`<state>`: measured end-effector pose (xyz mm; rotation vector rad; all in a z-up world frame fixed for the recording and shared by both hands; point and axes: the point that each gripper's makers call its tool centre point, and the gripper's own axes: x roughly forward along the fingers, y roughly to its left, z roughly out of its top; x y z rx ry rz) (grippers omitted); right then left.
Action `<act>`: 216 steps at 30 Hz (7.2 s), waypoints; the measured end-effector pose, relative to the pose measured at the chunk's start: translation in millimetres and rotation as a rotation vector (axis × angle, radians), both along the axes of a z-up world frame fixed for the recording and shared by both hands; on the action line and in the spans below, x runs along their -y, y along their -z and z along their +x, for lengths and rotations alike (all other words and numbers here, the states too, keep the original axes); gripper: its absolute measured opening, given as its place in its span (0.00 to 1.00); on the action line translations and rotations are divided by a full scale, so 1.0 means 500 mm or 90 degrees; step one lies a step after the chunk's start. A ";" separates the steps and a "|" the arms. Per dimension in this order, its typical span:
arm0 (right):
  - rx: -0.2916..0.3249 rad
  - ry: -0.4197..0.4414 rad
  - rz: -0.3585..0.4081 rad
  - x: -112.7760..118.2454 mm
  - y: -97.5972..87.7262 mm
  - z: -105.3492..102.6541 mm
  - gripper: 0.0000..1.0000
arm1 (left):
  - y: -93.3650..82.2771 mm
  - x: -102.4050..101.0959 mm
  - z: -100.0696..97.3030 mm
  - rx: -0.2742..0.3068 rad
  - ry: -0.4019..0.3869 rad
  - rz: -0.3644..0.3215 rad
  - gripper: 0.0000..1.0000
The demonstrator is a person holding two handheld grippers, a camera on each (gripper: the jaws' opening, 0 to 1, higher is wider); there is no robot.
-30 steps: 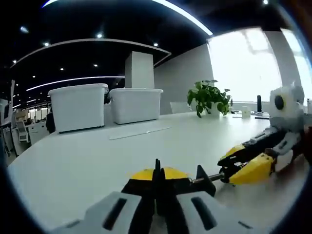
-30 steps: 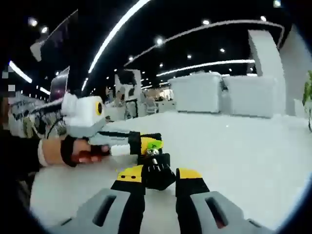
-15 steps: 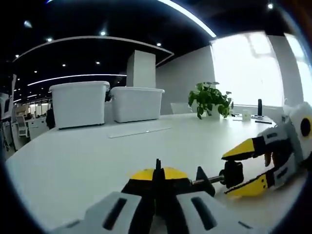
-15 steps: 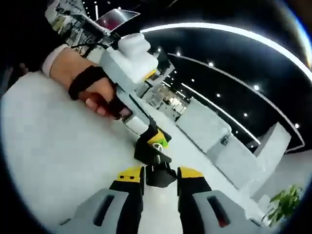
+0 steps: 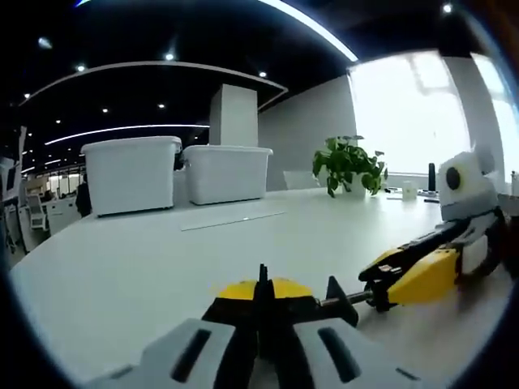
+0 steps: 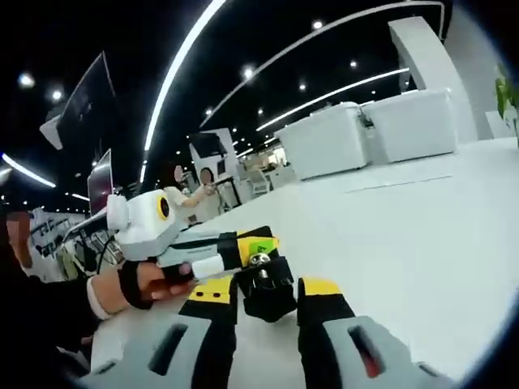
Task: Clamp the fixed fixture on the desktop, loosen the retaining clip, secure it to the edge of the desk, and tighten the retaining clip.
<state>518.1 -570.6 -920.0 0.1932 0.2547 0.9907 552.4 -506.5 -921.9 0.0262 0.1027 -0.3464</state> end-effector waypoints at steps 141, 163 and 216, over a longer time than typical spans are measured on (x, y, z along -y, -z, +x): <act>0.574 0.023 -0.424 -0.012 -0.001 -0.017 0.21 | 0.001 0.001 0.006 0.002 -0.007 0.011 0.04; -0.148 0.062 -0.022 0.023 0.036 0.025 0.33 | 0.003 0.003 0.005 0.001 -0.005 0.007 0.04; -0.019 0.022 -0.002 0.012 0.010 0.018 0.21 | 0.001 0.001 0.009 0.005 -0.011 0.017 0.04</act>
